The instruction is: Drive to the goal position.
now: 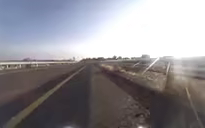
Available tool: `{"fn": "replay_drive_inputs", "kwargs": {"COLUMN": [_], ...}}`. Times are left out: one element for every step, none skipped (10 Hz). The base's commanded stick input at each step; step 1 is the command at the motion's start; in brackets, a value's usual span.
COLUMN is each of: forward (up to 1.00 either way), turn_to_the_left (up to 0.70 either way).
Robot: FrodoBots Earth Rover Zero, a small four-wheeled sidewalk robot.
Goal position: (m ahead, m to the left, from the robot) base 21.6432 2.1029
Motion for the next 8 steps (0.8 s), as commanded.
{"fn": "replay_drive_inputs", "kwargs": {"forward": [0.50,0.50,0.50,0.50,0.50,0.50,0.50,0.50], "turn_to_the_left": [0.00,0.00,0.50,0.20,0.00,0.00,0.00,0.00]}}
